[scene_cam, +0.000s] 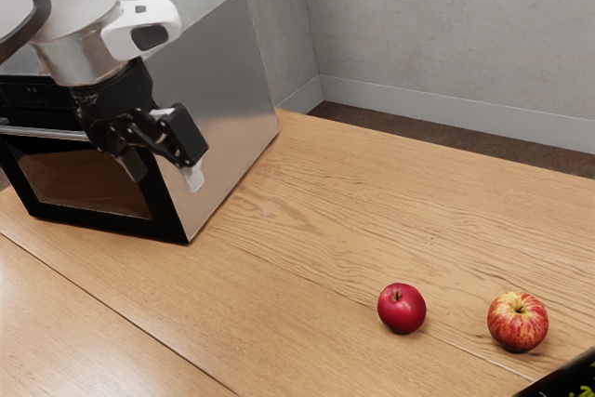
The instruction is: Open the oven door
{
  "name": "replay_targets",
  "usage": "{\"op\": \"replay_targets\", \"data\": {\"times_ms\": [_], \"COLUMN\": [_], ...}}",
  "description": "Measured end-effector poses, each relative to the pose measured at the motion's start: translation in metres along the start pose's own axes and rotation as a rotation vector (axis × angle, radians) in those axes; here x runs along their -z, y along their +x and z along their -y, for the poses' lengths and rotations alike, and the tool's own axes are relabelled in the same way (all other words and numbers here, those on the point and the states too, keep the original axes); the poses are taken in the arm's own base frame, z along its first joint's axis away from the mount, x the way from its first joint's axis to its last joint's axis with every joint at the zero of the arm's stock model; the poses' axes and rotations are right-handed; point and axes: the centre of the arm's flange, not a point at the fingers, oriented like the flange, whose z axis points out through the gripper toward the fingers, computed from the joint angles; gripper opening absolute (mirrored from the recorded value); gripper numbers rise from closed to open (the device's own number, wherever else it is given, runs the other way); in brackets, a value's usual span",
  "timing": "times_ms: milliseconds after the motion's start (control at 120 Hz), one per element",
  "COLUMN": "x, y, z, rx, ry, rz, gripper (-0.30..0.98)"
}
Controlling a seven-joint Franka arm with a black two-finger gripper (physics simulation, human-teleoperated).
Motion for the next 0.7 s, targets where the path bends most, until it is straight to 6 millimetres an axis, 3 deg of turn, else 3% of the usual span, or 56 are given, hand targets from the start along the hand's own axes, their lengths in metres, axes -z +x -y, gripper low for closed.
{"op": "replay_targets", "data": {"times_ms": [75, 125, 142, 192, 233, 292, 350, 442, 700], "x": [0.002, -0.001, -0.006, -0.015, -0.017, -0.02, -0.018, -0.021, -0.033], "y": [-0.016, -0.033, -0.036, -0.037, -0.039, -0.031, -0.022, -0.006, -0.002], "z": [0.006, 0.021, 0.035, 0.102, 0.141, 0.178, 0.201, 0.219, 0.251], "rx": [0.072, 0.137, 0.176, 0.342, 0.455, 0.583, 0.681, 0.814, 1.169], "ry": [-0.005, -0.009, -0.011, -0.045, -0.069, -0.085, -0.114, -0.181, -0.27], "rz": [0.006, 0.007, 0.011, 0.011, -0.01, -0.065, -0.143, -0.231, -0.412], "gripper": [0.69, 0.69, 0.69, 0.69, 0.68, 0.68, 0.68, 0.68, 0.69]}}
